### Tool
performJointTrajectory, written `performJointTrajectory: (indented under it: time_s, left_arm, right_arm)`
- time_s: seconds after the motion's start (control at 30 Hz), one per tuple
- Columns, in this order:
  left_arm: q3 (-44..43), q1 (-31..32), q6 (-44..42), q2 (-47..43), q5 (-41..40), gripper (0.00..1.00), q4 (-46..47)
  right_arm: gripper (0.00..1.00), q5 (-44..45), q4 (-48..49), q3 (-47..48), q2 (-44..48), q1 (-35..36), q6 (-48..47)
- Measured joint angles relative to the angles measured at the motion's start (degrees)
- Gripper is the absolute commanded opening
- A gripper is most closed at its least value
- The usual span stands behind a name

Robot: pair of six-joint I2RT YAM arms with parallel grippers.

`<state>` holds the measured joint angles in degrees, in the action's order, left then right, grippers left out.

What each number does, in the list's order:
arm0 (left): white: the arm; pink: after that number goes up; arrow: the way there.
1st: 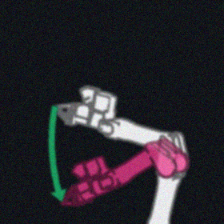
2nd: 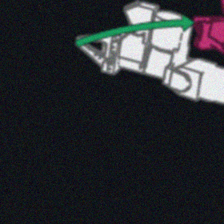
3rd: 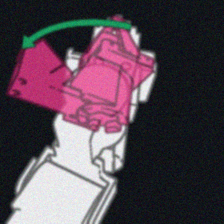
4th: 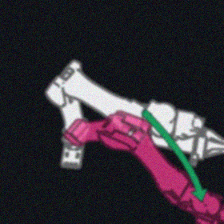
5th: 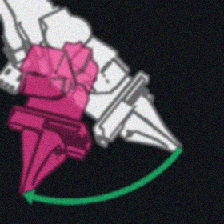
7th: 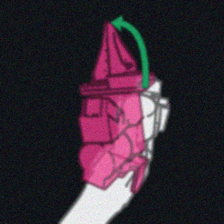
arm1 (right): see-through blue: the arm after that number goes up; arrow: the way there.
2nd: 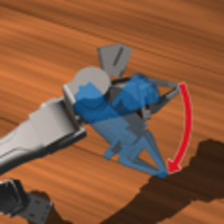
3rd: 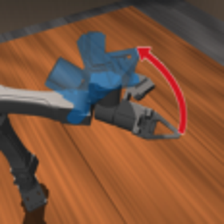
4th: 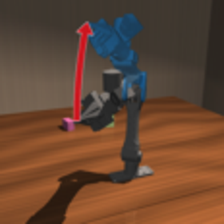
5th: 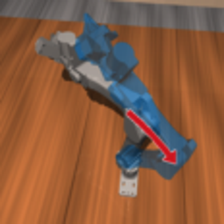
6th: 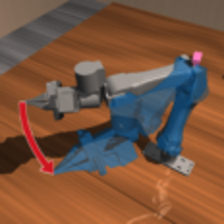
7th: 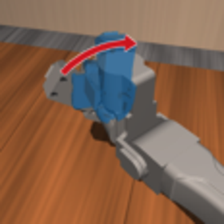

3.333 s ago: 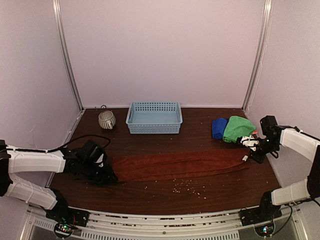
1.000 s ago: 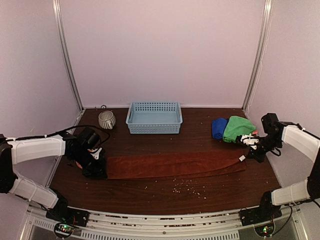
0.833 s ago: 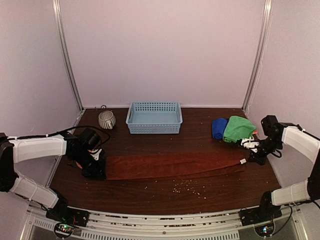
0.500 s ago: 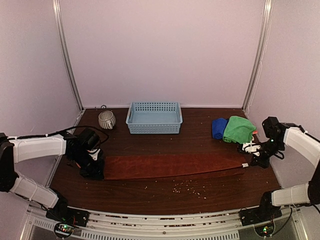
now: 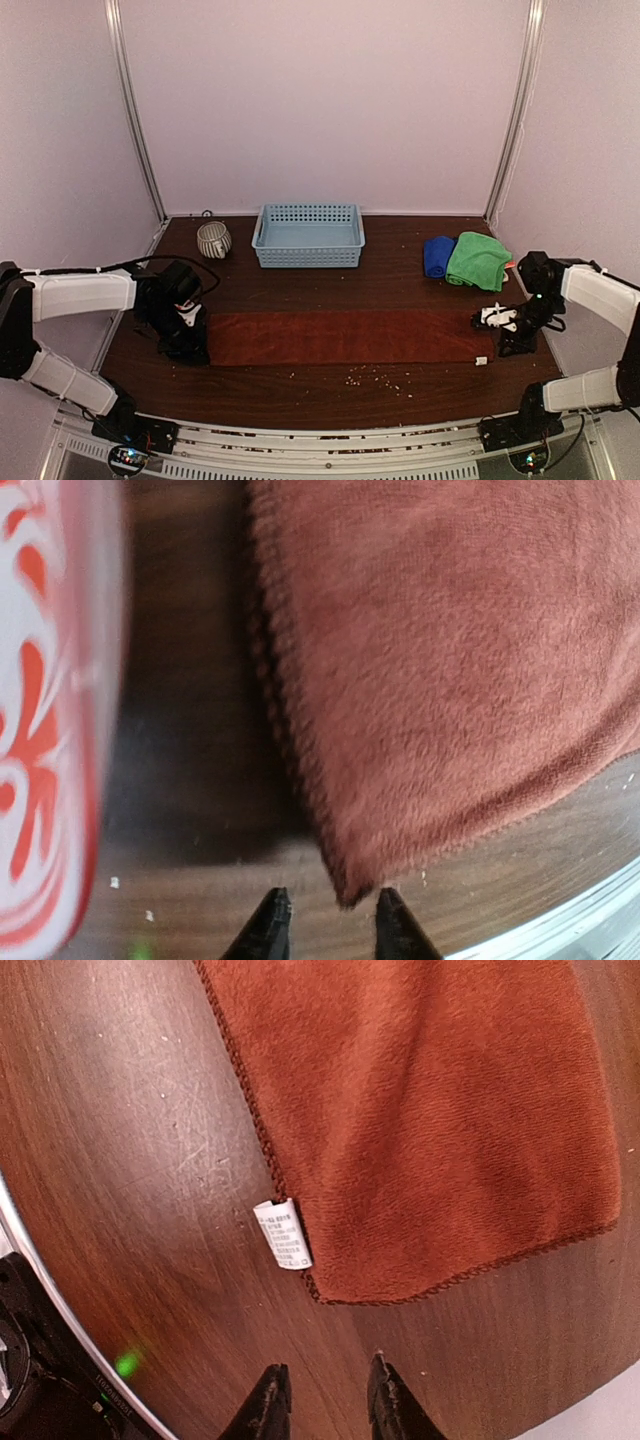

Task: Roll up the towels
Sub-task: Smooth out the towel at the center of the board, then pick up the towel from the center of the board.

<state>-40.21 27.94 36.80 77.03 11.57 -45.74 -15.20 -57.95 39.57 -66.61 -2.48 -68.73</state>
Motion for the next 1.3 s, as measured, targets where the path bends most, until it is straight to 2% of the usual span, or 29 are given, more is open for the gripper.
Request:
performJointTrajectory:
  time_s: [0.07,0.17,0.33,0.43,0.5,0.7,1.03,1.3]
  left_arm:
    - [-1.92,-0.04,-0.22,-0.68,-0.07,0.4,-3.15]
    - [-7.13,-0.04,-0.57,-2.29,-0.39,0.39,-7.15]
    - [-16.48,-0.11,-2.4,-1.88,-1.07,0.2,-7.76]
    - [-17.57,-0.11,-4.0,1.36,-1.51,0.05,-3.98]
    - [-17.51,-0.11,-5.49,4.46,-2.25,0.0,-1.01]
    - [-15.87,-0.11,-7.85,11.8,-2.82,0.0,8.31]
    - [-12.61,-0.02,-7.91,19.67,-5.35,0.0,17.03]
    - [-14.56,1.14,-7.98,22.56,-3.39,0.0,22.1]
  right_arm:
    - [0.29,-0.72,-1.64,2.56,0.0,0.0,0.04]
    - [0.26,-2.86,-2.19,7.5,-0.7,0.0,1.84]
    - [0.17,-6.29,4.68,13.4,-8.0,0.48,11.72]
    - [0.14,-7.15,8.33,14.58,-13.46,1.22,16.81]
    - [0.13,-7.54,10.32,14.62,-16.09,1.84,20.37]
    - [0.12,-6.34,14.62,14.49,-19.96,3.17,27.87]
    - [0.1,3.91,22.49,12.37,-27.54,2.91,35.19]
    - [0.17,12.02,25.49,17.81,-32.17,-0.24,35.45]
